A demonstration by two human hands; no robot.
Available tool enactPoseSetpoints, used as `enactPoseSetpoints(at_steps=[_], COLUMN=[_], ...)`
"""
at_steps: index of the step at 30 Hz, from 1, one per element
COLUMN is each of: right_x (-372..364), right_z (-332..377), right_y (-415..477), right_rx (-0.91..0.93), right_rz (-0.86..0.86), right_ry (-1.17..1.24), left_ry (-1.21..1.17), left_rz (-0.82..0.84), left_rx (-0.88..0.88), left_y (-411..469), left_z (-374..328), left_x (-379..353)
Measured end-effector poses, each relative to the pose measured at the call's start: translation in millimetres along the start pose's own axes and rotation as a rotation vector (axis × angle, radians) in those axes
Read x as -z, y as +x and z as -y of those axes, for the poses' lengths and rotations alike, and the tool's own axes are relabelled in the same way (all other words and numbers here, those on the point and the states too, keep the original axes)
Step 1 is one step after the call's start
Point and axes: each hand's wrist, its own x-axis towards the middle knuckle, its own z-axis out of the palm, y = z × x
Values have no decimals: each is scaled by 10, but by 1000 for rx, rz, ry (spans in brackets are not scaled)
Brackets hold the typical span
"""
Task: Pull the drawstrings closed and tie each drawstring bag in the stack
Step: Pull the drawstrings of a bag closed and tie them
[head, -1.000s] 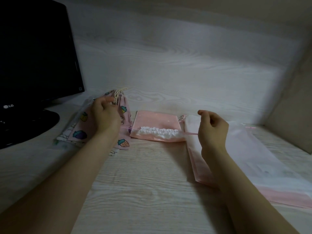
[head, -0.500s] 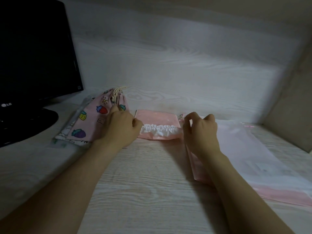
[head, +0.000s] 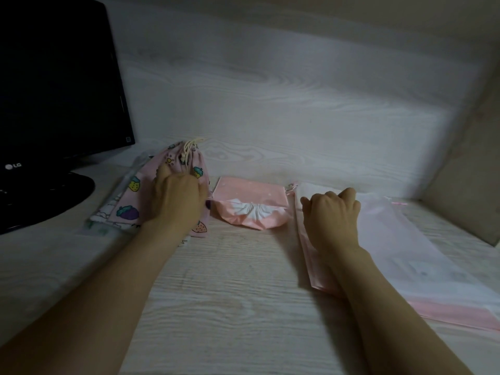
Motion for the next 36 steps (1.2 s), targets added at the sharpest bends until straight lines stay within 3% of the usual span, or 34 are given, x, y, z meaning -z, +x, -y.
enactPoseSetpoints(at_steps=[5, 12, 17, 21, 27, 36], right_x=[34, 94, 62, 70, 177, 128], right_z=[105, 185, 182, 248, 322, 356], right_y=[-9, -58, -39, -39, -59, -26], right_rx=[3, 112, 165, 179, -25, -45], right_rz=[113, 373, 261, 199, 40, 128], right_ry=[116, 278, 576, 629, 578, 434], left_ry=[-59, 3, -237, -458, -414, -360], left_rz=[163, 163, -2, 97, 142, 133], left_rx=[-111, -255, -202, -233, -140, -96], left_y=[-67, -59, -41, -71, -152, -118], left_z=[-113, -144, -205, -257, -408, -394], left_x=[16, -30, -43, -57, -52, -77])
